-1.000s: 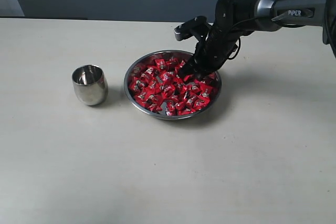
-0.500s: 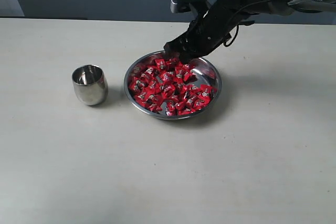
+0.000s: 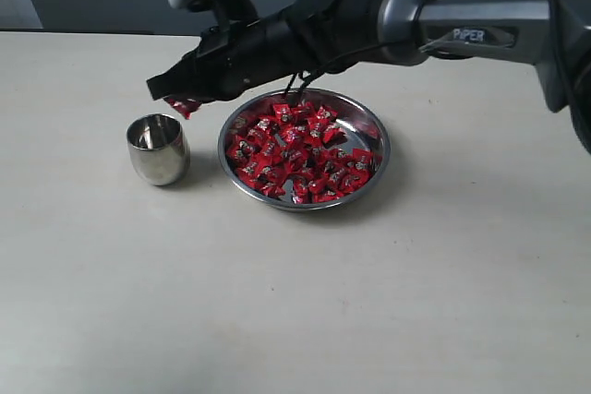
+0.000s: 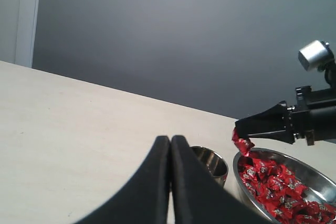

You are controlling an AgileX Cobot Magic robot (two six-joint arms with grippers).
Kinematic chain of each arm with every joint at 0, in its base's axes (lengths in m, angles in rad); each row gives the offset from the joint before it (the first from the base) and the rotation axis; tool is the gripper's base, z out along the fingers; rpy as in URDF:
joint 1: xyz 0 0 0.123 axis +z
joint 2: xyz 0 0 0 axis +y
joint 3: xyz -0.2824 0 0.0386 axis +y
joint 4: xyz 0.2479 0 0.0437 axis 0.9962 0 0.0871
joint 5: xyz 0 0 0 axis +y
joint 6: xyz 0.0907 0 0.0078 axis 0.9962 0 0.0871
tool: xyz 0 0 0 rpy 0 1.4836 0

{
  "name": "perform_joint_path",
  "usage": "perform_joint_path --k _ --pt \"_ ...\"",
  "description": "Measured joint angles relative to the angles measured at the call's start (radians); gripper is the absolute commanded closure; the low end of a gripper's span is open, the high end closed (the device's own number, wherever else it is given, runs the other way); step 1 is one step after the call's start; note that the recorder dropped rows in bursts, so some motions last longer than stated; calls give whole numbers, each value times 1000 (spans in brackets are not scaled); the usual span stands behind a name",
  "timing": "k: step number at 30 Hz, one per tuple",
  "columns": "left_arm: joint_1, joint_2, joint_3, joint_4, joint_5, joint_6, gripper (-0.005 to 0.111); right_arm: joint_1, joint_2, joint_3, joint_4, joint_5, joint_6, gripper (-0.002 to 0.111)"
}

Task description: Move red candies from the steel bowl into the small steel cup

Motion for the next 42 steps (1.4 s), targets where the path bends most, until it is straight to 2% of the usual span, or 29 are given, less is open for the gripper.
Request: perform_joint_path --k 5,15,18,22,29,32,39,42 --pt "0 0 0 0 0 0 106 52 57 -13 -20 -73 -10 109" --pt "0 0 0 0 0 0 106 54 102 -82 -5 -73 -12 109" --pt "0 0 0 0 0 0 106 54 102 -82 -3 -69 -12 99" --pt "0 0 0 0 0 0 106 54 102 -85 -3 -47 -19 77" --pt "0 0 0 0 0 0 106 54 102 -88 -23 -47 -22 74" --pt "0 0 0 0 0 0 106 39 87 -88 -142 -37 20 74" --pt "0 0 0 0 0 0 106 -75 16 -90 -603 57 455 74" --pt "0 0 0 0 0 0 106 -121 9 -94 -796 178 611 74"
